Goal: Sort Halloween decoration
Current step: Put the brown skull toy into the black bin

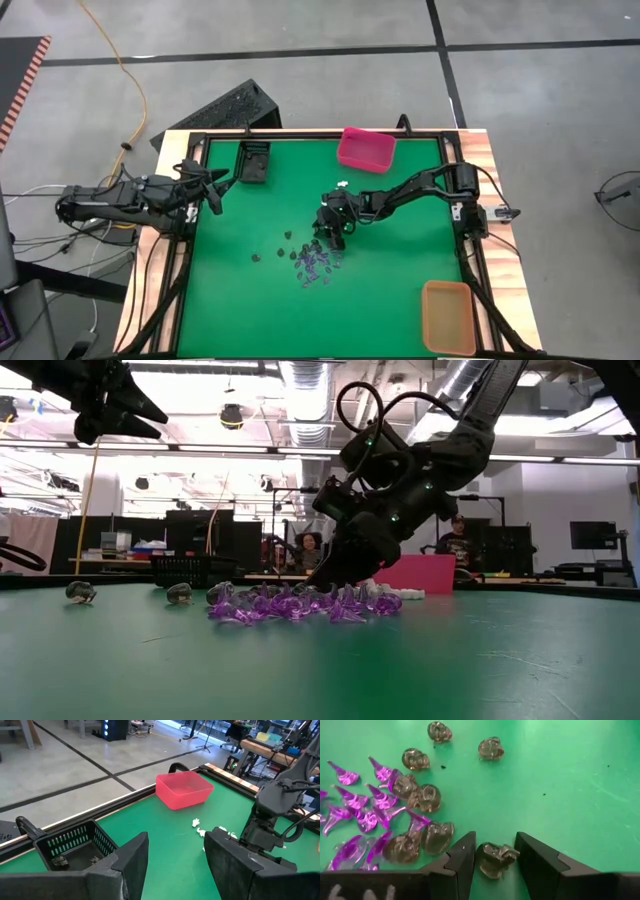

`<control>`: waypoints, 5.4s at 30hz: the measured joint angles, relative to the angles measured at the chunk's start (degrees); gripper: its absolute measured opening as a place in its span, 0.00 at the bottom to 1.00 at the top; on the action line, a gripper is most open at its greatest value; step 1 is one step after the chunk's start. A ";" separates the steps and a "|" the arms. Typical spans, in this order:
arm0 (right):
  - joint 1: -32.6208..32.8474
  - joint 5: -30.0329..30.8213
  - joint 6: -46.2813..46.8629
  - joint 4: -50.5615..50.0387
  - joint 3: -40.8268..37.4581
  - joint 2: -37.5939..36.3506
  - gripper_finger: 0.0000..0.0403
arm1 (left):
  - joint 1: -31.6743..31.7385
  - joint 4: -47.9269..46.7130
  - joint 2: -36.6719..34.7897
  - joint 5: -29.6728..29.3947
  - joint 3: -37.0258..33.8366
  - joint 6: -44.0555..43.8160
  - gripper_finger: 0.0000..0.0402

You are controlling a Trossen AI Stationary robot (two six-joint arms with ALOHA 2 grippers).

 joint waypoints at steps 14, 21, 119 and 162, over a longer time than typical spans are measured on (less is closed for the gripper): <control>-0.06 1.19 1.45 -1.37 -0.02 -0.03 0.33 | 0.00 0.01 0.00 -0.03 0.00 0.38 0.45; -0.59 1.23 2.26 -2.62 -0.13 -2.29 0.26 | 0.00 0.02 0.00 -0.05 0.00 0.41 0.45; -21.77 -29.01 -16.65 -69.74 41.54 -3.65 0.09 | 0.05 -1.41 -0.04 -1.00 0.02 2.95 0.45; -0.96 -10.64 -13.41 5.85 13.78 3.13 0.60 | 0.07 -6.95 0.00 -0.44 0.02 -2.38 0.45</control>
